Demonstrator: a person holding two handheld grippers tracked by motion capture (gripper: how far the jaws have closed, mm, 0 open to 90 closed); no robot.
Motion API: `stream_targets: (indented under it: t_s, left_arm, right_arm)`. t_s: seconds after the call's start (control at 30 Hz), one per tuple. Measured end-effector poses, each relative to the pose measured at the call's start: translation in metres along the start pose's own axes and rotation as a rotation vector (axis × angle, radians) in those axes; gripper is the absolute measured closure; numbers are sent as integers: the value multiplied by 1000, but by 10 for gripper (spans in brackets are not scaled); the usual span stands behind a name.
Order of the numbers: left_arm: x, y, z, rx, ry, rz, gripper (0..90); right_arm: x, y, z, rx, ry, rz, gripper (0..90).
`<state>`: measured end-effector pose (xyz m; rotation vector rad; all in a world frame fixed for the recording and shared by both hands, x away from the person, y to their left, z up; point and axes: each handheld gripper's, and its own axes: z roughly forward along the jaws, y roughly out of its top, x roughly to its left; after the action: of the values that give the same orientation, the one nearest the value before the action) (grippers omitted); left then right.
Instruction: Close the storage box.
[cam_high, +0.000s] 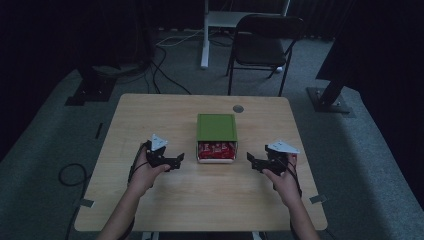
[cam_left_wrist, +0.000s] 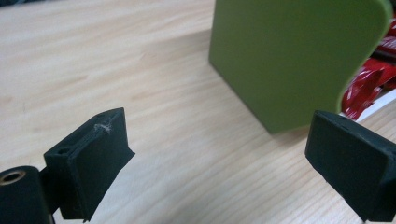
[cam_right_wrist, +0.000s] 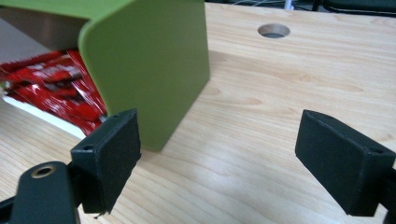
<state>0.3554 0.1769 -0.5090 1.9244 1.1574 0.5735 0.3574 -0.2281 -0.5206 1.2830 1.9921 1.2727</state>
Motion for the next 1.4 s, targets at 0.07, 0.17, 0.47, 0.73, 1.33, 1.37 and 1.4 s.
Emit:
stream_targets:
  t_s: [0.07, 0.17, 0.47, 0.73, 1.33, 1.37, 1.4]
  left_arm:
    - [3, -3, -2, -1, 9, -1, 68]
    - [6, -6, -4, -7, 17, -16, 68]
    - [20, -23, -16, 16, 58, -54, 68]
    - [26, -37, -27, 19, 73, -82, 68]
    - [41, -70, -50, 40, 153, -146, 68]
    - [41, -70, -50, 40, 153, -146, 68]
    - [42, -73, -52, 30, 165, -162, 68]
  right_arm:
    - [-2, -3, -1, 9, -6, -2, 136]
    - [-4, -5, -2, 12, -17, 1, 137]
    - [-12, -18, -9, 30, -45, 13, 136]
    - [-18, -29, -14, 49, -65, 25, 135]
    - [-23, -54, -24, 91, -117, 28, 135]
    - [-23, -54, -24, 91, -117, 28, 135]
    - [-22, -56, -24, 97, -120, 20, 135]
